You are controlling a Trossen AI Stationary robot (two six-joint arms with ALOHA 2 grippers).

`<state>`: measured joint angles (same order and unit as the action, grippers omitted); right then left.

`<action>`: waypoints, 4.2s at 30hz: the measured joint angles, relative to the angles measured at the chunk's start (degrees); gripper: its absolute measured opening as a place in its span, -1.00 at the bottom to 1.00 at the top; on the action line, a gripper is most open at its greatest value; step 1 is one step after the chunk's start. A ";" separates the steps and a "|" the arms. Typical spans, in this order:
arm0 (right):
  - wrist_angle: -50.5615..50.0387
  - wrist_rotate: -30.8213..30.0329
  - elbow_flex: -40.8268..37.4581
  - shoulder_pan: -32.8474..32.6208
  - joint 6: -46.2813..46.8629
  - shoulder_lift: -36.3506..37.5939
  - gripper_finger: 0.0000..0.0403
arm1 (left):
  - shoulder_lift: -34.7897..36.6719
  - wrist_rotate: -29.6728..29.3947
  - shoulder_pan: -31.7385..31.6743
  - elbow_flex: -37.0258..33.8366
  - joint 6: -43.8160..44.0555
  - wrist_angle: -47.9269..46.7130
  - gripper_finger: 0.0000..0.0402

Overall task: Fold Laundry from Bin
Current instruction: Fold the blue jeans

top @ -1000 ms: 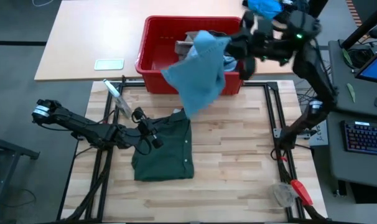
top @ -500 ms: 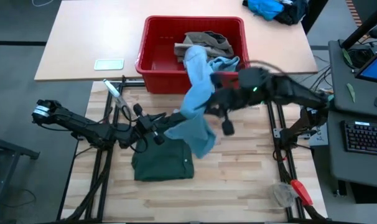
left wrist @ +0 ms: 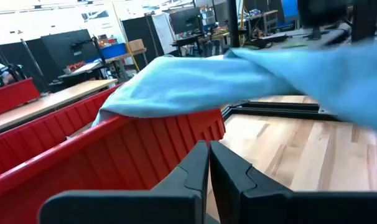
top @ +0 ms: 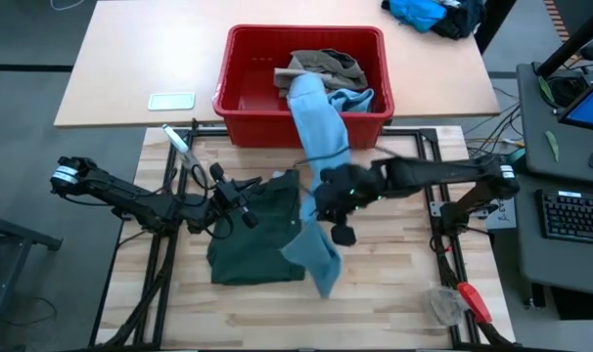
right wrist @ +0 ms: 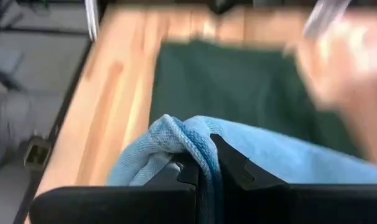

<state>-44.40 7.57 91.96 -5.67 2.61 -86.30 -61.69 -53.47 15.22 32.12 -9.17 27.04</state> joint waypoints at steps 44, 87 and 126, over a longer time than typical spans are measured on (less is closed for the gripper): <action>-14.82 -25.42 -3.21 12.10 12.55 6.52 0.70 | 0.00 0.04 -0.04 0.00 2.22 -3.13 -1.00; 4.02 -26.26 -4.28 19.71 -2.23 8.28 -0.88 | -7.02 -9.25 -0.13 0.86 3.91 -3.24 -1.00; -16.13 -17.89 -7.88 -13.46 11.04 10.99 0.04 | -8.13 -8.06 -0.13 1.95 5.92 -3.29 -1.00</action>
<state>-60.53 -10.32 84.07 -19.14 13.65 -75.31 -69.82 -61.52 15.09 34.06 -3.25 23.75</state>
